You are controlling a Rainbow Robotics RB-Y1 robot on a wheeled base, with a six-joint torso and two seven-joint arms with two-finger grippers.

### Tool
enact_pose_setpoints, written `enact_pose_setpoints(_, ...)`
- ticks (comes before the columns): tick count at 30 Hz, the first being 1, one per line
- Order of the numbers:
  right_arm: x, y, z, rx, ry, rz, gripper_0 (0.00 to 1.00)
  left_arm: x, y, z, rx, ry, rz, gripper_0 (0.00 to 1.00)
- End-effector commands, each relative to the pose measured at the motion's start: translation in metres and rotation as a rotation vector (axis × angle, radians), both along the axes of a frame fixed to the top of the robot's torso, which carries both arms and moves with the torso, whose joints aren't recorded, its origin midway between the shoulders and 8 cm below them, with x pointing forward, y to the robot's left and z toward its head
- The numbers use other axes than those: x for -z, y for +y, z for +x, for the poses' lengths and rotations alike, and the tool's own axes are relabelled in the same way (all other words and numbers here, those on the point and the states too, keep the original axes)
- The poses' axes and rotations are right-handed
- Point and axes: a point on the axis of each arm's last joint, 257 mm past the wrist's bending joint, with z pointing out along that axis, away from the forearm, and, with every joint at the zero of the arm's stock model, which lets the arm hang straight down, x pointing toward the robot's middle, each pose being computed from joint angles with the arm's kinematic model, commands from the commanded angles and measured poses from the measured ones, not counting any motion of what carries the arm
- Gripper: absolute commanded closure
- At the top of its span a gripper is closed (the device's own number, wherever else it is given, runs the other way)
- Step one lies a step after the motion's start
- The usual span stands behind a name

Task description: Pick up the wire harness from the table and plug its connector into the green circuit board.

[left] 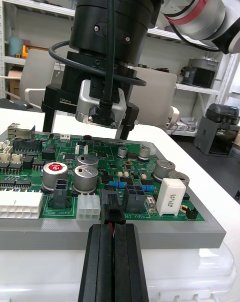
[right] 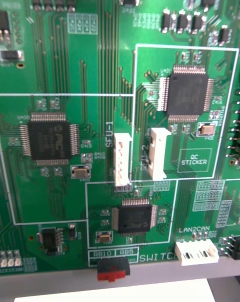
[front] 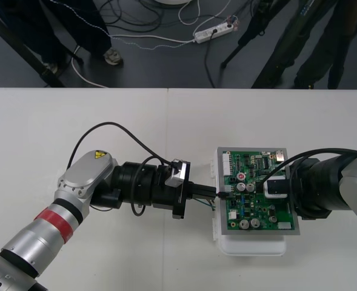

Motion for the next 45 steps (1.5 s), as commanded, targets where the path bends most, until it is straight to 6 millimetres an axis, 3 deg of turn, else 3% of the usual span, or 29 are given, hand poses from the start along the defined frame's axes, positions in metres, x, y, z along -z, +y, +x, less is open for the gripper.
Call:
enact_pose_setpoints(1,-0.012,0.019,0.004,-0.063,-0.031,0.005,0.0,-0.021,-0.025,0.002,0.019,-0.056,-0.031,0.92)
enact_pose_setpoints(2,-0.012,0.019,0.004,-0.063,-0.031,0.005,0.0,-0.021,-0.023,0.003,0.017,-0.056,-0.03,0.78)
enact_pose_setpoints(6,-0.011,0.02,0.004,-0.066,-0.03,0.007,0.0,-0.02,-0.015,0.007,0.007,-0.054,-0.025,0.41)
enact_pose_setpoints(8,-0.011,0.02,0.004,-0.064,-0.03,0.007,0.0,-0.02,-0.01,0.009,0.005,-0.051,-0.023,0.31)
enact_pose_setpoints(10,-0.012,0.021,0.004,-0.066,-0.031,0.009,0.0,-0.02,-0.004,0.01,0.005,-0.047,-0.021,0.06)
enact_pose_setpoints(11,-0.011,0.02,0.004,-0.066,-0.029,0.008,0.0,-0.02,0.0,0.01,0.004,-0.047,-0.019,0.0)
enact_pose_setpoints(26,-0.012,0.018,0.005,-0.061,-0.034,0.002,0.0,-0.027,0.056,0.022,-0.013,-0.061,0.004,0.0)
enact_pose_setpoints(34,-0.014,0.003,0.006,-0.058,-0.035,-0.036,0.0,-0.031,0.095,0.032,-0.036,-0.063,0.046,0.0)
enact_pose_setpoints(45,-0.025,-0.019,-0.001,-0.081,0.0,-0.044,0.0,-0.061,0.143,0.04,-0.036,-0.048,0.133,0.0)
